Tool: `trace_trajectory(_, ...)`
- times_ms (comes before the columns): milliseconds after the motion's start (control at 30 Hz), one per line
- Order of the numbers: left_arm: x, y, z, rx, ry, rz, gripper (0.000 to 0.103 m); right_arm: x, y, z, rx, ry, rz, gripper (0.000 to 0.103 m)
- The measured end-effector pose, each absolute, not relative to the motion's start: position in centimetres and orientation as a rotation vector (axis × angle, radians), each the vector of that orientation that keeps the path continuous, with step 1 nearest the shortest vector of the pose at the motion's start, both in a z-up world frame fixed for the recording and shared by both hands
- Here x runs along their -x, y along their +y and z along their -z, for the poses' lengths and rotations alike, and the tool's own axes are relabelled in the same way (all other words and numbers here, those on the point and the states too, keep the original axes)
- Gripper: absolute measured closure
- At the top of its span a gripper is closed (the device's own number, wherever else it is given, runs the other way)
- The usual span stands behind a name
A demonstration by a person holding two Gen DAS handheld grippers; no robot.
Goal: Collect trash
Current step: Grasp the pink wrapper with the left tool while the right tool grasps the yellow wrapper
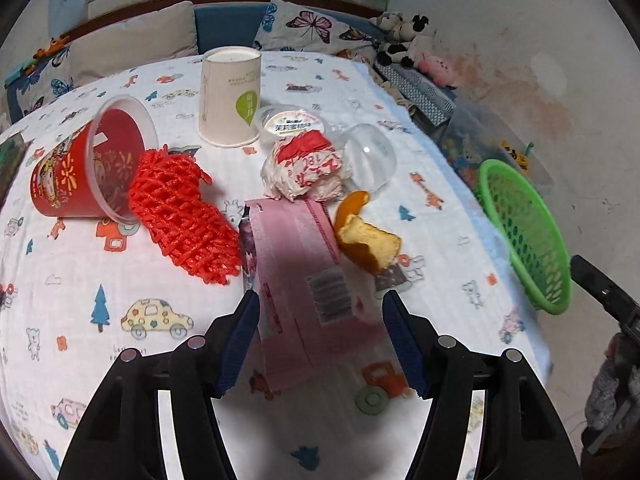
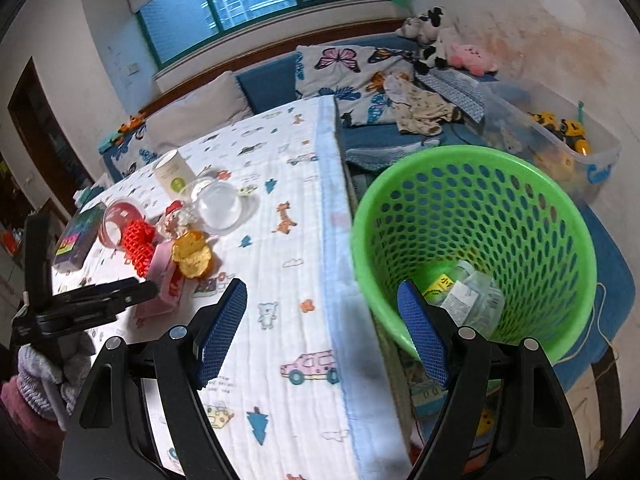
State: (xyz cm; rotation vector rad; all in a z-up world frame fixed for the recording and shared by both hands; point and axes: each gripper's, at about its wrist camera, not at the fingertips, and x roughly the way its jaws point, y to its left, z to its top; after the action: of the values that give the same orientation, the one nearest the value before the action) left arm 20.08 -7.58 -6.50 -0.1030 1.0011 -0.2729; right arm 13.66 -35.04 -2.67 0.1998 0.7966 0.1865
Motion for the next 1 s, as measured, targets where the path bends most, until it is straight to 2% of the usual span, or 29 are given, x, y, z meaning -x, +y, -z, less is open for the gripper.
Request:
trace_trajectory(300,-22.3,-8.0,8.2,0.081,1.024,0.241,0.042,-14.4,-33.0,3.4,-0.174,0.826,-0.225,0.025)
trace_trajectory(667,-22.0,-7.6,8.1,0.100,1.014,0.275,0.071,-15.1,-30.6,4.0,-0.142,0.851,-0.279,0.025)
trace_trajectory(1000,-19.5,-5.8,6.6,0.142,1.000,0.305,0.075,-16.0,-28.4,4.2,-0.118,0.862,-0.336,0.025)
